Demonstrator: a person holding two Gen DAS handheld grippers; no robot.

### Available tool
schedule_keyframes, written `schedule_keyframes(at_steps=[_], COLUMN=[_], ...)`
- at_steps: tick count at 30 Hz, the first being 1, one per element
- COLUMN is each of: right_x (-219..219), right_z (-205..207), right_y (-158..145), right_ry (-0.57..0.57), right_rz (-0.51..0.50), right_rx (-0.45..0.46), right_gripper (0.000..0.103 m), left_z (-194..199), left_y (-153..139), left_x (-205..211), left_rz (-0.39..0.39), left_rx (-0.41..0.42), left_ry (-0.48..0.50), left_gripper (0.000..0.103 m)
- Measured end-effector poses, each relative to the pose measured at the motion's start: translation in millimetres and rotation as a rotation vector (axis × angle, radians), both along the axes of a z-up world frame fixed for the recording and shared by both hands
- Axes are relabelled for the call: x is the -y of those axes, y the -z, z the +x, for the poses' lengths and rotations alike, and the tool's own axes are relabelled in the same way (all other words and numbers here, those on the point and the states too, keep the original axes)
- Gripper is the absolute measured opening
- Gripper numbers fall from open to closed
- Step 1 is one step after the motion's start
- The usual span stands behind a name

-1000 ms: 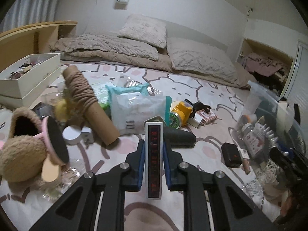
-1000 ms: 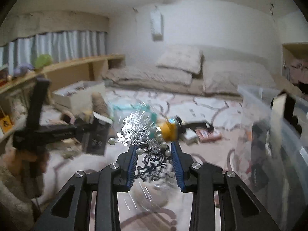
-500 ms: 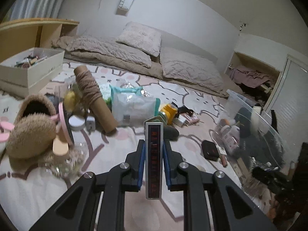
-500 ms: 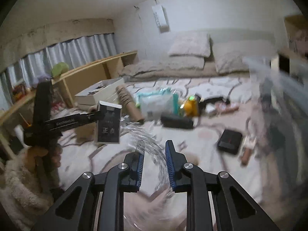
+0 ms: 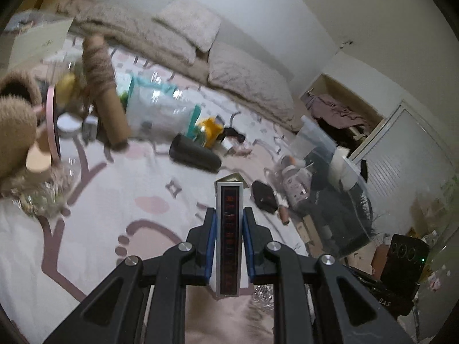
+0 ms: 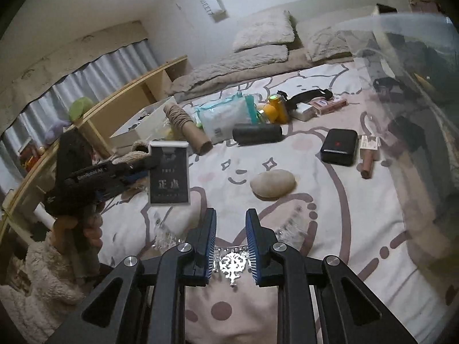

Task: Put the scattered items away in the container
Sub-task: 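Set the card box flat on the bed with the left tool while the right tool lifts the tiara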

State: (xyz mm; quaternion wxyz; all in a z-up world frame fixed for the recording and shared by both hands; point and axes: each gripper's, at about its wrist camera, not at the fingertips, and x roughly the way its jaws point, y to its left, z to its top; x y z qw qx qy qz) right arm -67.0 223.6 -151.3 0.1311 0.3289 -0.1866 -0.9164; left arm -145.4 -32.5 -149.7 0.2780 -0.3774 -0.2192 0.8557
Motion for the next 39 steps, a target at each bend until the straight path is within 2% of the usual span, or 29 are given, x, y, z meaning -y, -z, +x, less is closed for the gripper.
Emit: schedule_keyframes(at_steps=[3,5,9,13,15,16,21,27,31,39], right_x=[-1.7,-1.9,1.3,7.5,15.0,20.2,62.6,98.8,98.3,59.3], right_z=[-2.6,-4.0,-2.3,3.5,6.4,7.9,15.9,13.9,6.5,-1.4], right_y=[10.6,18.0,25.8,28.3,31.4,33.9,44.2,58.7,63.9,59.4], right_ry=[-0.012,-0.031,-0.074,-0.104,-0.131,-0.15,-0.276,-0.378,-0.331,-0.102], right_rz=[-0.031,-0.049,-0.064,-0.07,-0.072,-0.069,-0.009,0.036,0.038,0.053], right_rx=[0.006,0.024,0.056,0.069,0.082,0.09,0.123,0.167,0.167,0.159], right_gripper=[0.022,0.022,0.022,0.022,0.022,0.022,0.022,0.022,0.022,0.022], left_z=[-8.0,-12.7,-14.1,-12.2,-11.9,-11.4,-5.8,-3.2,-1.0,1.6], left_y=[17.6,27.3,32.2,31.5,31.9,31.0,22.7,19.2,19.8,23.4], left_x=[0.2,-0.6,2.6,0.1,-0.4,0.2,2.0,-10.1,-24.3,-40.2], left_rz=[-0.024,-0.071,-0.114,-0.287,-0.347,-0.36,-0.414,-0.411,-0.442,-0.491], left_rx=[0.077,0.119,0.137,0.108,0.098,0.093,0.035,0.011,-0.005,-0.017], left_ry=[-0.013,-0.034,-0.068,-0.143,-0.17,-0.181,-0.229,-0.203,-0.168,-0.12], left_gripper=[0.018,0.018,0.019,0.024,0.025,0.028,0.064,0.071,0.071,0.071])
